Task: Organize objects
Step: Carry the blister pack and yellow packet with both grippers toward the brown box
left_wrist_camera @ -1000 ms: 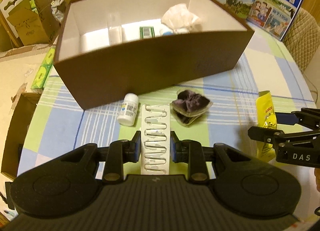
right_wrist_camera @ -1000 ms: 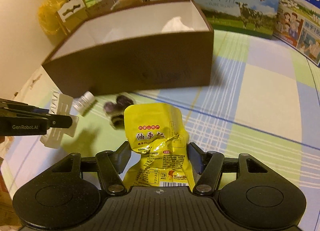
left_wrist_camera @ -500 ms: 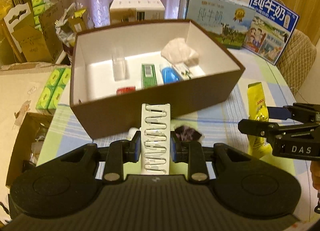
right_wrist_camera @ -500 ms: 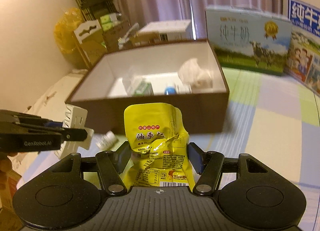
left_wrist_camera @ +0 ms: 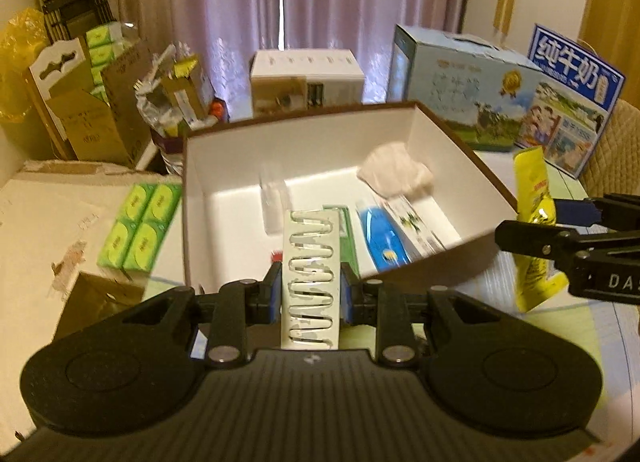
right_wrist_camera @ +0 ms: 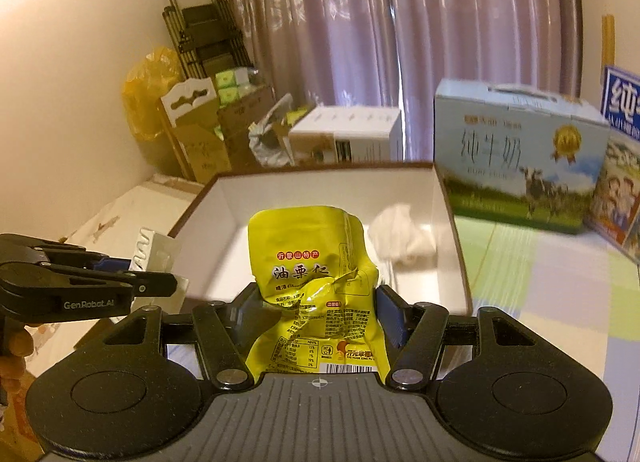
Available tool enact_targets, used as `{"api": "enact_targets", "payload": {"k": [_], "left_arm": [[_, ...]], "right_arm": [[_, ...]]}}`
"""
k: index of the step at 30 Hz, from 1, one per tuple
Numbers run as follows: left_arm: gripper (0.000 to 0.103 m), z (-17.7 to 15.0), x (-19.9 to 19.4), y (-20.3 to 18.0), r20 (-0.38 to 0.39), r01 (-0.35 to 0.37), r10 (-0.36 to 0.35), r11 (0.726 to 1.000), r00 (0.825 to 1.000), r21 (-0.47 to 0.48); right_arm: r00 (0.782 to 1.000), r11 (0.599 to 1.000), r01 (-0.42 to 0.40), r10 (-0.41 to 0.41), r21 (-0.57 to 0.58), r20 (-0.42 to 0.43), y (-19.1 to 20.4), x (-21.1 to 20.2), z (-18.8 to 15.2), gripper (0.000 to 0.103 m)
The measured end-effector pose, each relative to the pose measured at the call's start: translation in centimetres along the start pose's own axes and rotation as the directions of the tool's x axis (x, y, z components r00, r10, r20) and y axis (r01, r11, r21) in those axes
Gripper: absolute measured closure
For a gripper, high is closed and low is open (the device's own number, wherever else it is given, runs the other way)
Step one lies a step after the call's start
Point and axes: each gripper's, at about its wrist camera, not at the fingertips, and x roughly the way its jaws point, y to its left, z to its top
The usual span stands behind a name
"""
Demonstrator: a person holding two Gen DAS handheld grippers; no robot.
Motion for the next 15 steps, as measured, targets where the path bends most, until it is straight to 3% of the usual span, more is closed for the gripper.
{"api": "enact_targets", "payload": {"k": [15], "left_arm": [[0.079,4.4,5.1,2.3,0.000,-0.087,0.087,0.996,0.996,0.026]], "right_arm": [[1.000,1.000,0.018,-0.018,0.005,-0.002,-1.2,6.1,4.2,0.044]]}}
